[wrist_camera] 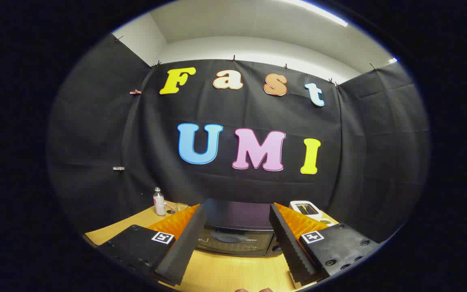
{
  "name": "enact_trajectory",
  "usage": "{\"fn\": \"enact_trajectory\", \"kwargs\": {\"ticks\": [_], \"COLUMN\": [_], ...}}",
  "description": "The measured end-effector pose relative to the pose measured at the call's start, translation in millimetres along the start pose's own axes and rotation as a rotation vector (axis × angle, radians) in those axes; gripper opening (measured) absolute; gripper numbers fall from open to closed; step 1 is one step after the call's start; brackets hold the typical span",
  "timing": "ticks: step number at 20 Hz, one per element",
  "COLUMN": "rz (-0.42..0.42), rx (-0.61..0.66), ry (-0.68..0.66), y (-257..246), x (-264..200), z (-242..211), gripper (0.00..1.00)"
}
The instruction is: Open the toaster oven, put the food inside, and close the toaster oven door.
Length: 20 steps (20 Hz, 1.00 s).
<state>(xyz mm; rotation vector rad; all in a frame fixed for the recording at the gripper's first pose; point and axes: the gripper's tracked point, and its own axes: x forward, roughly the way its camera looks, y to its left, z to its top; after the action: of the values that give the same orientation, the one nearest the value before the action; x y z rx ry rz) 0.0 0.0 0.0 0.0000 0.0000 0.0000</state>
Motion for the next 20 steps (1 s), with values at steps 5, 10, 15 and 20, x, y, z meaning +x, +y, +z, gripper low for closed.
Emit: {"fn": "enact_trajectory", "kwargs": {"ticks": [5, 10, 15, 20], "rz": [-0.015, -0.031, -0.028, -0.012], "rx": [0.023, 0.035, 0.044, 0.048], "ry": [0.05, 0.056, 0.063, 0.089], "y": [-7, -14, -9, 1], "x": [-7, -7, -3, -1], "z": [-19, -23, -24, -33], "gripper": [0.97, 0.97, 0.97, 0.97]}}
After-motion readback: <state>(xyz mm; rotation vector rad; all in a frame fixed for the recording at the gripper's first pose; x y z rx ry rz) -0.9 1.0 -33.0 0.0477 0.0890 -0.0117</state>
